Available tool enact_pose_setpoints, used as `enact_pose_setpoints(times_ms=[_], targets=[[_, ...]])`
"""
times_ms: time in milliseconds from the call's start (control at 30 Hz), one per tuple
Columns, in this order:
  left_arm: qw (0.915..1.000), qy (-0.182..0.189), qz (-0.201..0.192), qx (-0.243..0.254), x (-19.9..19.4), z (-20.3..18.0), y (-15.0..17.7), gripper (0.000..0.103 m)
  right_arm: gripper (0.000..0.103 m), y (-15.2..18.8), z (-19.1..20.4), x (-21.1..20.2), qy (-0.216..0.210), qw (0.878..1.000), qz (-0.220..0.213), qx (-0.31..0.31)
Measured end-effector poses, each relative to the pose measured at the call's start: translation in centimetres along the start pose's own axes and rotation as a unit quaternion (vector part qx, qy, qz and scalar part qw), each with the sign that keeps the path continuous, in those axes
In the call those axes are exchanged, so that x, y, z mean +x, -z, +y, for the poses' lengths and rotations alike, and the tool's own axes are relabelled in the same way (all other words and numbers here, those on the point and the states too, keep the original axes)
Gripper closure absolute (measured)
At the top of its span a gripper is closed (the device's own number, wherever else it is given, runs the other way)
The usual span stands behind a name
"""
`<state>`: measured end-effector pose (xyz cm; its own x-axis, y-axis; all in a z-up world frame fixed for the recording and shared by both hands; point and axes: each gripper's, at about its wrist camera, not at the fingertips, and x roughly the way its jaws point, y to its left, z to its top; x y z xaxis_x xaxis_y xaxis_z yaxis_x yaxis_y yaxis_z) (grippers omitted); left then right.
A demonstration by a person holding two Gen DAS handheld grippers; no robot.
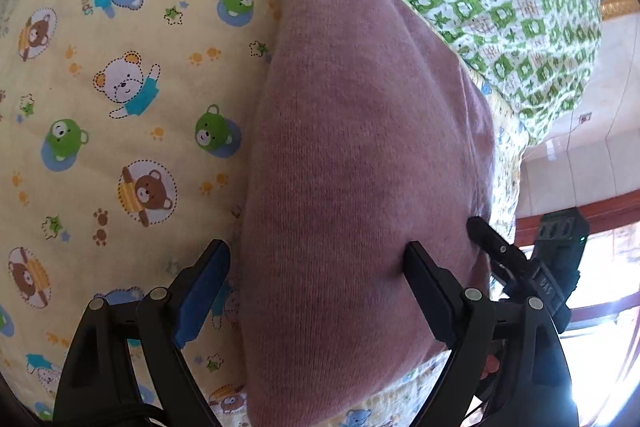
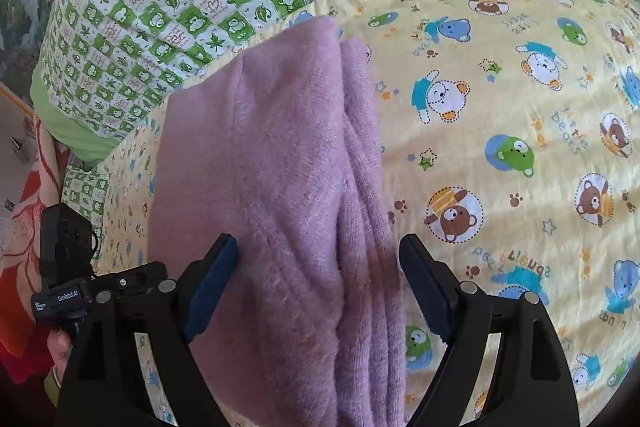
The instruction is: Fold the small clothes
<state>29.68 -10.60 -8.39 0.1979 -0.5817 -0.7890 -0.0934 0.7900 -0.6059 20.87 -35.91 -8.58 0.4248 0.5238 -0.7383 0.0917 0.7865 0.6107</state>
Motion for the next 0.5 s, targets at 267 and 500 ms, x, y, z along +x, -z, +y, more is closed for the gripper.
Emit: enact_pose_setpoints(times_ms=[267, 500], targets=[[0.9999, 0.014, 0.002, 0.0, 1.6, 0.2, -1.5, 0.013, 0.02, -1.1, -1.6, 1.0, -0.057, 0.998, 0.017, 0.016], [0.9996, 0.013, -0.001, 0.024, 2.5, -0.7, -1.3, 0.031, 0.031, -0.9, -2.2, 1.8, -0.095, 0.995, 0.025, 0.03]])
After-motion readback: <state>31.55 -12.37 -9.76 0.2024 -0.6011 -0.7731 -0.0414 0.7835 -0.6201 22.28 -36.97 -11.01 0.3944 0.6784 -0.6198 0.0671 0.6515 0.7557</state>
